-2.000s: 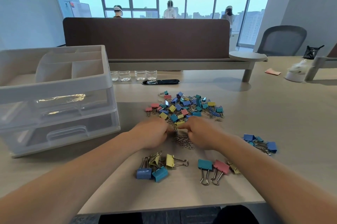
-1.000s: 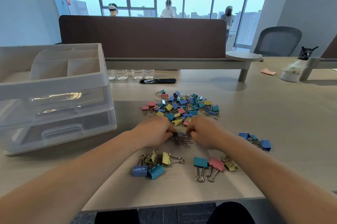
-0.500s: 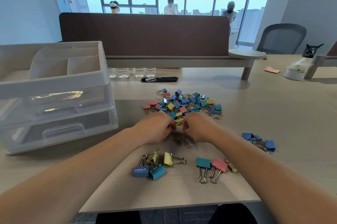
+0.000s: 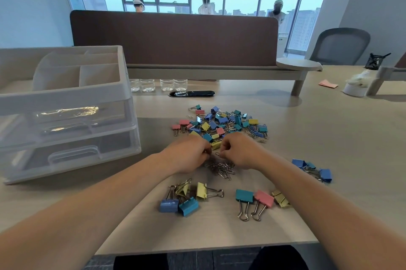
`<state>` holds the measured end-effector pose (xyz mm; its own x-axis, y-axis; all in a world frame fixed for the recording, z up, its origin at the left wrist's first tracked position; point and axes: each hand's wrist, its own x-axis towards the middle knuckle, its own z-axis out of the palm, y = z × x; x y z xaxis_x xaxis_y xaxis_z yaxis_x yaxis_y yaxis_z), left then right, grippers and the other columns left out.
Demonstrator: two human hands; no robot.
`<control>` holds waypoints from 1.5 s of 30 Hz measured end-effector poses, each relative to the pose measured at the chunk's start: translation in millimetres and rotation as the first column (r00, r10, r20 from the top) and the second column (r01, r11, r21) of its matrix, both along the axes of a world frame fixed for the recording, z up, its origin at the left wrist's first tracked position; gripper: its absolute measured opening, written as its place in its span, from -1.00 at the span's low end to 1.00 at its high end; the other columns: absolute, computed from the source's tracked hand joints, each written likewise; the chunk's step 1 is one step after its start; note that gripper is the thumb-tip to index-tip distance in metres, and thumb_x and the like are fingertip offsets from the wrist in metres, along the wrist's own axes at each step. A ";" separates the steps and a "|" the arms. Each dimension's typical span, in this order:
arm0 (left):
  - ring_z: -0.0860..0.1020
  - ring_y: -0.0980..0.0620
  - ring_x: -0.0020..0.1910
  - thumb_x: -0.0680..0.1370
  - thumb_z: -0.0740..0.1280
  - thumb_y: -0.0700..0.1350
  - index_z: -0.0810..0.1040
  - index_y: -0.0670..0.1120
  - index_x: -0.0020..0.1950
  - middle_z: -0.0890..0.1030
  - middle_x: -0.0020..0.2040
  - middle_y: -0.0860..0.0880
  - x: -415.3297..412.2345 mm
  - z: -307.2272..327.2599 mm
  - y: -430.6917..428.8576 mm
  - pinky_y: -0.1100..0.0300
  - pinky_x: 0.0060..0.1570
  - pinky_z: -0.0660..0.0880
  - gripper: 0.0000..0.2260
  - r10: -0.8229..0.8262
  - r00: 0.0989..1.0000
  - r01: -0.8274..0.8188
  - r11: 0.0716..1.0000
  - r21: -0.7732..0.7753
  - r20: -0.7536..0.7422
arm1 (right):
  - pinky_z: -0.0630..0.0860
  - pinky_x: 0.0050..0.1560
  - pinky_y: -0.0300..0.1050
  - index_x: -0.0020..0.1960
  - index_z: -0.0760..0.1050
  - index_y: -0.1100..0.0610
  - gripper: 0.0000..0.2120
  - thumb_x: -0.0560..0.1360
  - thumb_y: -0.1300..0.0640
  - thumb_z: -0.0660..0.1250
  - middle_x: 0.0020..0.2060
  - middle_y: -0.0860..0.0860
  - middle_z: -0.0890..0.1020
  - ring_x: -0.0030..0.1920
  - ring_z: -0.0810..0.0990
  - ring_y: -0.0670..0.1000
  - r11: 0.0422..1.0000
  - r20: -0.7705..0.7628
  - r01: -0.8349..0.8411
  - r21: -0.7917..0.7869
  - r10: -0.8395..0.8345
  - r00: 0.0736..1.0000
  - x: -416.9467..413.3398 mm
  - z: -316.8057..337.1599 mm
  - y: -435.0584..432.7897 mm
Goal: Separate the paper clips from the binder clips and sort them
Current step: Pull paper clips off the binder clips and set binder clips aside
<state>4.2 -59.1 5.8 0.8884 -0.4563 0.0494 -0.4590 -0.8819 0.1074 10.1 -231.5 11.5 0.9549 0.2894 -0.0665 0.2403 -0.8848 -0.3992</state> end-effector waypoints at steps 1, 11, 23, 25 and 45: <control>0.57 -0.02 -0.08 0.59 0.24 -0.07 0.63 0.02 0.15 0.65 0.01 -0.02 -0.6 0.6 -0.4 0.09 -0.10 0.53 -0.79 0.000 1.000 0.000 1.000 0.003 -0.005 | 0.39 -0.26 -0.22 -0.17 0.48 0.05 -0.88 0.54 0.16 0.37 -0.24 -0.07 0.56 -0.26 0.48 -0.13 1.000 0.002 -0.003 0.023 0.003 1.000 -0.1 0.5 -1.3; 0.55 -0.03 0.01 0.60 0.26 -0.13 0.60 -0.03 0.27 0.61 0.09 -0.06 -8.8 7.3 -7.9 0.16 -0.08 0.46 -0.73 -0.054 0.995 0.057 0.998 0.024 -0.081 | 0.47 -0.11 -0.23 -0.09 0.56 0.02 -0.93 0.53 0.18 0.40 -0.17 -0.09 0.60 -0.14 0.56 -0.09 0.995 0.042 -0.010 0.098 0.006 0.999 -6.2 6.2 -14.2; 0.47 0.00 0.03 0.59 0.32 -0.05 0.54 -0.08 0.29 0.52 0.16 -0.06 -6.2 9.1 -11.9 0.19 -0.06 0.34 -0.71 -0.040 0.990 0.047 0.998 0.052 -0.133 | 0.48 -0.23 -0.24 -0.21 0.54 -0.01 -0.84 0.51 0.17 0.42 -0.27 -0.09 0.60 -0.26 0.56 -0.10 0.997 0.066 0.069 0.046 -0.072 0.995 -3.3 12.7 -34.2; 0.46 0.02 0.01 0.58 0.33 -0.01 0.53 -0.07 0.30 0.52 0.15 -0.05 -5.9 10.0 -11.9 0.19 -0.04 0.36 -0.68 -0.042 0.987 0.051 0.997 0.060 -0.153 | 0.46 -0.30 -0.23 -0.23 0.53 -0.02 -0.82 0.52 0.17 0.41 -0.25 -0.06 0.62 -0.24 0.60 -0.05 0.994 0.084 0.113 -0.011 -0.111 0.990 -0.7 15.2 -44.9; 0.51 0.01 0.12 0.59 0.34 -0.07 0.52 -0.05 0.34 0.56 0.16 -0.03 -10.0 16.3 -23.9 0.23 0.01 0.36 -0.68 -0.050 0.987 0.050 0.999 -0.003 -0.154 | 0.48 -0.01 -0.21 0.15 0.62 0.09 -0.79 0.54 0.09 0.40 0.05 -0.02 0.66 -0.06 0.56 -0.07 0.994 0.065 0.051 -0.096 -0.045 0.997 -17.5 16.0 -51.1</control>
<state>-5.9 -83.0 22.1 0.8613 -0.5007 -0.0866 -0.4809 -0.8582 0.1795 -7.3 -282.7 27.5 0.9707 0.2382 -0.0316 0.2185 -0.9298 -0.2962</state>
